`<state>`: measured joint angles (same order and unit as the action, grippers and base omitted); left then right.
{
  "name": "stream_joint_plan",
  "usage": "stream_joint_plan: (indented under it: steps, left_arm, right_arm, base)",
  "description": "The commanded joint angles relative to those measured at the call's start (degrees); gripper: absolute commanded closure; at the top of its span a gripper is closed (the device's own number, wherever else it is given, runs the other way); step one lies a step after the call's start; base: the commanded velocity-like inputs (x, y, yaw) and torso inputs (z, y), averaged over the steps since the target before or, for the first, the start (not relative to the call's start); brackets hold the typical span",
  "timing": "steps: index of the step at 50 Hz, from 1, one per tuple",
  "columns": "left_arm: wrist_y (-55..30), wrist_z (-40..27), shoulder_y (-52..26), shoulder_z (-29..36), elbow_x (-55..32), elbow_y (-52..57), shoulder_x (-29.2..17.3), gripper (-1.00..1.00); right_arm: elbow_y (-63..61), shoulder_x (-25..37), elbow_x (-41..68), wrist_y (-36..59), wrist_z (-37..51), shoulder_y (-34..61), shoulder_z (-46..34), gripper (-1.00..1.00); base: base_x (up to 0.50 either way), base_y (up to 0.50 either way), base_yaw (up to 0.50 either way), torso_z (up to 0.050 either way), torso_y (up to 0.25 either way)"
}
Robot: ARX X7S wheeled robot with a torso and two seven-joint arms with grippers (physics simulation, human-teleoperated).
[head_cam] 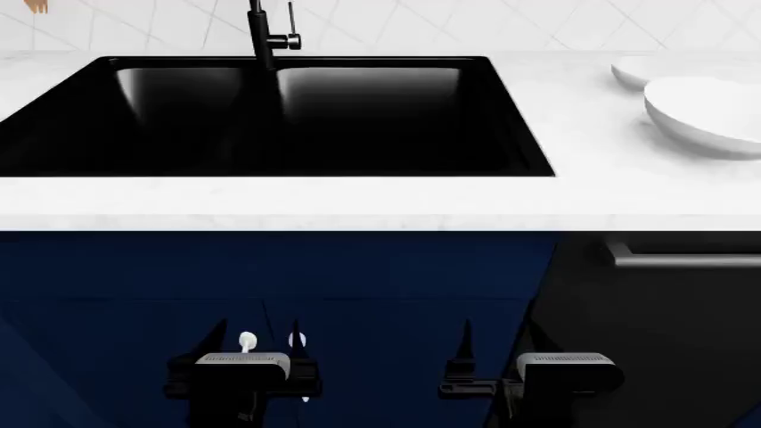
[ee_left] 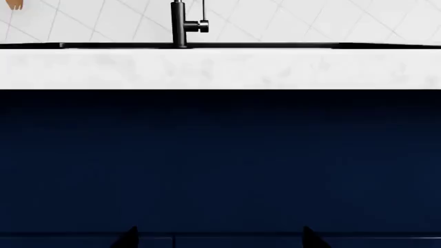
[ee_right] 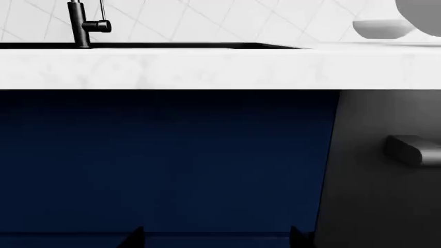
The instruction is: Stack the bowls in the sink.
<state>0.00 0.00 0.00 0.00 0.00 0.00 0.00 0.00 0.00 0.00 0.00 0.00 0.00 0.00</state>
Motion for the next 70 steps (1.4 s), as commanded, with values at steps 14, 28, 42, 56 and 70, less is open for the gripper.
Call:
stream_joint_plan:
  steps: [14, 28, 42, 56, 70]
  left_arm:
    - [-0.8, -1.9, 1.3, 1.9, -6.3, 2.7, -3.0, -1.0]
    - [-1.5, -3.4, 1.3, 2.8, -8.0, 3.0, -4.2, -1.0]
    - [-7.7, -8.8, -0.5, 4.9, -4.8, 2.0, -4.7, -1.0]
    - [-6.5, -7.5, 0.0, 5.4, -8.4, 2.4, -5.7, -1.0]
    - [-6.4, -6.2, -0.6, 5.1, -13.3, 1.9, -6.0, -1.0]
  right_arm:
    - [-0.1, 3.1, 1.8, -2.1, 2.9, -0.4, -4.3, -1.0]
    - [-1.0, 4.4, 2.5, -1.3, 4.1, -0.3, -6.0, -1.0]
    - [-2.0, 5.2, 5.2, -1.1, 5.0, -0.9, -5.9, -1.0]
    - [-2.1, 6.1, 6.7, 0.3, 5.8, -0.5, -6.9, -1.0]
    - [-1.5, 7.0, 8.1, 1.0, 6.2, 0.1, -7.5, -1.0]
  base:
    - [0.0, 0.0, 0.0, 0.038, 0.0]
    - [0.0, 0.0, 0.0, 0.05, 0.0]
    - [0.0, -0.26, 0.0, 0.006, 0.0]
    - [0.0, -0.5, 0.0, 0.0, 0.0]
    - [0.0, -0.5, 0.0, 0.0, 0.0]
